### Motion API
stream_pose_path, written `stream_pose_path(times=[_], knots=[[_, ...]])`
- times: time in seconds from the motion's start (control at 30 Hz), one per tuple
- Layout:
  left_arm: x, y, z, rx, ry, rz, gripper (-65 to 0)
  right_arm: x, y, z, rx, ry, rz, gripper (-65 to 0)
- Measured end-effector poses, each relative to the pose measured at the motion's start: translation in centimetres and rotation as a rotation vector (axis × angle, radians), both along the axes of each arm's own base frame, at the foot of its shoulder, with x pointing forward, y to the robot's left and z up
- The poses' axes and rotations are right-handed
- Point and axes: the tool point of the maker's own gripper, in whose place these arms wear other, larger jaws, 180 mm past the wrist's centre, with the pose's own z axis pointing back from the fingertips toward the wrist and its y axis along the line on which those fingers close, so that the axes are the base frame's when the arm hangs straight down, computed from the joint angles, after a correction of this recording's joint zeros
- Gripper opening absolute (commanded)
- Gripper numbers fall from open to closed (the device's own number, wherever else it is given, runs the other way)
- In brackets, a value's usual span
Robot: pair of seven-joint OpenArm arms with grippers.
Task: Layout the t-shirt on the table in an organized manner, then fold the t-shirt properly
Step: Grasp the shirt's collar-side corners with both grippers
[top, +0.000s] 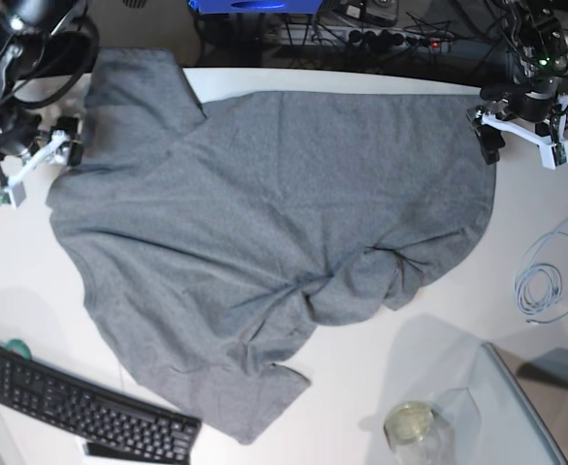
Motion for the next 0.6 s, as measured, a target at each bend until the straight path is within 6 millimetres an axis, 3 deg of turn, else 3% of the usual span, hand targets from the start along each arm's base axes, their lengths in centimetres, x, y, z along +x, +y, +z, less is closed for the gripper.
stream_pose_path(times=[0.07,0.23,0.37,0.53,0.6], knots=[[-0.2,0.3,0.1,-0.001,-0.004,0.011,-7.1,-0.8,0.3,-1.3,0.028,0.047,-0.003,-19.8],[-0.8,1.2,0.6,-0.002,-0.01,-0.024,-7.1,-0.4,0.9,-1.3,0.052,0.028,-0.001,-19.8],[-1.2,1.3,-0.4,-0.047,-0.007,-0.041,-6.9,-0.7,2.1,-1.6,0.07,0.018,0.01,-20.0],[-3.9,3.6,-1.9,-0.06,0.043,0.046,-6.9,-0.8,3.9,-1.8,0.086,0.013,0.067,-26.3],[-4.0,3.4,-2.1,-0.075,0.042,0.032,-6.9,-0.7,4.5,-1.9,0.098,0.007,0.07,-28.2]])
